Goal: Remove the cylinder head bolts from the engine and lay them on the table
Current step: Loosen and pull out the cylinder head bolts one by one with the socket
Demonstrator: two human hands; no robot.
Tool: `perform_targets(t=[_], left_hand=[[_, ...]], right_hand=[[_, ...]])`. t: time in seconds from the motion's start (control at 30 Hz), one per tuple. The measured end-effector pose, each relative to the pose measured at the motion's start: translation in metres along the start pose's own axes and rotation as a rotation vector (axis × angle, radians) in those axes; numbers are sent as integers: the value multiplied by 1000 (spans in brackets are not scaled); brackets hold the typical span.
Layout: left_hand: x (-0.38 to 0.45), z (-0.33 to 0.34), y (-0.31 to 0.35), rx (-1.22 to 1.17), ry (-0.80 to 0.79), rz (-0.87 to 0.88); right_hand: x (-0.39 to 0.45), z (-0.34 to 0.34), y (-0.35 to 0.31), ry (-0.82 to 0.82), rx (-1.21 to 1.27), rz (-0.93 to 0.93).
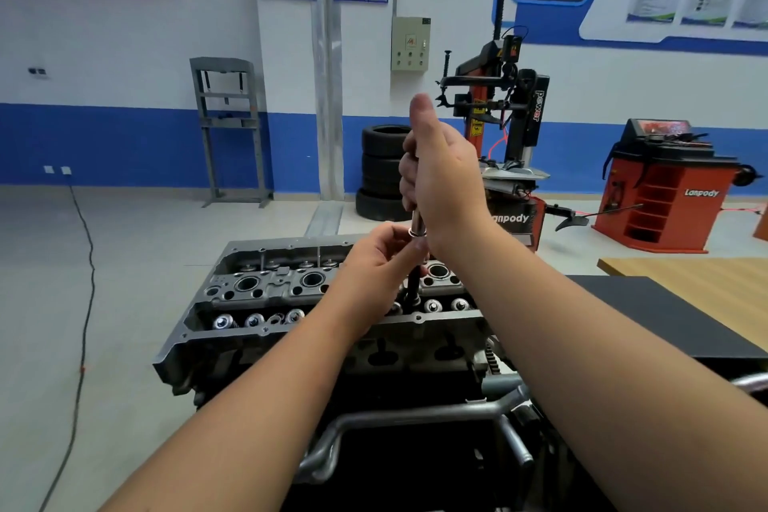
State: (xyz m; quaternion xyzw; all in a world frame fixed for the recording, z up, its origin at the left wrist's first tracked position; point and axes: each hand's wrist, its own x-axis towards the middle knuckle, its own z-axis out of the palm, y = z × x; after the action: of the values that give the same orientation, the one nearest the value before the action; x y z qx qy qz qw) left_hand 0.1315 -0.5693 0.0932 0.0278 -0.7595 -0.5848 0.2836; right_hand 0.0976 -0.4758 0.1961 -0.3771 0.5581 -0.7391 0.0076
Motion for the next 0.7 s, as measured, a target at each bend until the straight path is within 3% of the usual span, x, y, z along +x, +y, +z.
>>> perform_targets(t=[0.1,0.2,0.27,0.4,0.53,0.6,0.7], left_hand=[[-1,0,4,68,-18,2],[-5,5,6,-19,-56,-28],[-8,7,5,-84,-40,-41],[-4,10,1,-103,58,15],[0,11,-1,-121,127,26],[-1,11,1,-134,88,7],[-7,8,3,-101,-8,-38]], right_hand=[[12,-3,-6,-137,167,230],[19,-12,-12,-300,199,349],[20,-12,-16,-244,167,381],[10,2,-21,65,-122,268],[3,12,-13,143,25,203],[5,12,-9,71,51,185],[15,4,-8,-186,130,271]])
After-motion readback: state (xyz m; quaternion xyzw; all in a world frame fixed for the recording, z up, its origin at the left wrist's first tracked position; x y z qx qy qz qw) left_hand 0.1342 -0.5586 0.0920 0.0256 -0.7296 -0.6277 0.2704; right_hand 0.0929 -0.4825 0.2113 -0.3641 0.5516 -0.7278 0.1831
